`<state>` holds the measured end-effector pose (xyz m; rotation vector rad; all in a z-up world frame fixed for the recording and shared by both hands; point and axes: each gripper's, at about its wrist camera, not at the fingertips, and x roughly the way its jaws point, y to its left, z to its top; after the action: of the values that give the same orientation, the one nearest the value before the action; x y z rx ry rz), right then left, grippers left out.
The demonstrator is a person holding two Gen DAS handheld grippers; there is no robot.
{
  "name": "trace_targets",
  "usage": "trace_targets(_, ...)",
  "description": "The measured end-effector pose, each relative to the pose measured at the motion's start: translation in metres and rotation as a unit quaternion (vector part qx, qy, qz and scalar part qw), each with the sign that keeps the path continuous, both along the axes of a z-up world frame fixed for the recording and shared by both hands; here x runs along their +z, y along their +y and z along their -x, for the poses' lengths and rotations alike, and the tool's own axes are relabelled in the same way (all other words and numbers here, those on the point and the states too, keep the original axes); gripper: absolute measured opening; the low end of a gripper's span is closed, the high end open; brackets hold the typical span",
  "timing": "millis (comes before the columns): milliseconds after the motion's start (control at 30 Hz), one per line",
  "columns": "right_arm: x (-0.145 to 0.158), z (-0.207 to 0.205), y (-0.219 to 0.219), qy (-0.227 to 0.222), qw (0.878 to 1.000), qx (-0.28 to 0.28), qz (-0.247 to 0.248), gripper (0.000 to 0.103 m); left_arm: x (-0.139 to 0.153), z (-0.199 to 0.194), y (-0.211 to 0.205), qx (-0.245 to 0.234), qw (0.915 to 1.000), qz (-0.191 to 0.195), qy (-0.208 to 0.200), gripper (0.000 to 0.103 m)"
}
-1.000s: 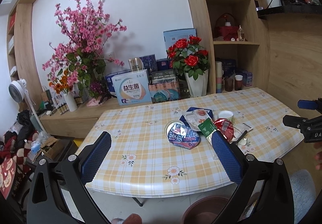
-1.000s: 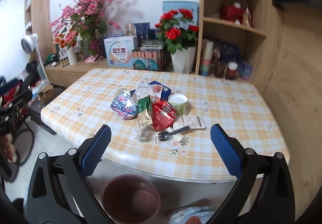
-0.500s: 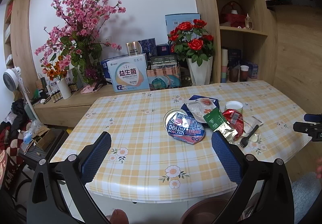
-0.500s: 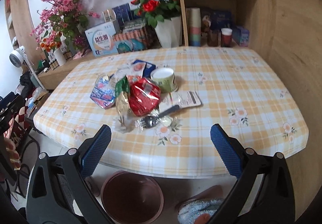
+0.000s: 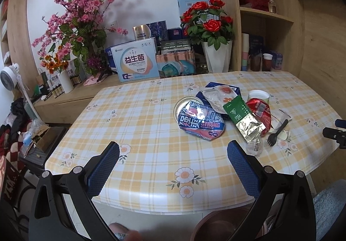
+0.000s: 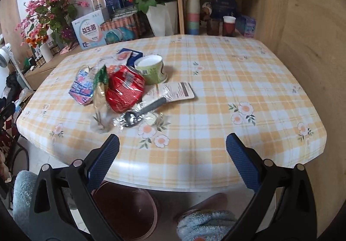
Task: Collect trash
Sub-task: 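Reach the right tool to the green-and-gold snack packet and close on it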
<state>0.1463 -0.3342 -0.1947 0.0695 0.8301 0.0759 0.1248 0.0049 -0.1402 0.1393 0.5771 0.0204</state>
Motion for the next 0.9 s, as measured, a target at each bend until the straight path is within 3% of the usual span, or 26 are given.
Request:
trace_targets(300, -0.019, -0.024, 0.01, 0.021, 0.999, 0.031, -0.027, 0.097, -0.021, -0.025, 0.003, 0.0, 0.9993, 0.014, 0.035, 0.098)
trace_targets(467, -0.015, -0.051, 0.053, 0.006, 0.997, 0.075, 0.007, 0.097, -0.027, -0.039, 0.012, 0.006, 0.9991, 0.016, 0.039, 0.098)
trace_targets(700, -0.011, -0.101, 0.14, -0.019, 0.987, 0.147, 0.064, 0.095, -0.029, -0.062, 0.048, 0.031, 0.9969, 0.058, 0.043, 0.098)
trace_targets(800, -0.022, -0.123, 0.172, -0.014, 0.981, 0.166, 0.097, 0.084, -0.029, -0.069, 0.061, 0.04, 0.9962, 0.065, 0.041, 0.098)
trace_targets(900, -0.036, -0.14, 0.188, -0.002, 0.979, 0.163, 0.126, 0.08, -0.03, -0.075, 0.071, 0.046, 0.9958, 0.067, 0.042, 0.098)
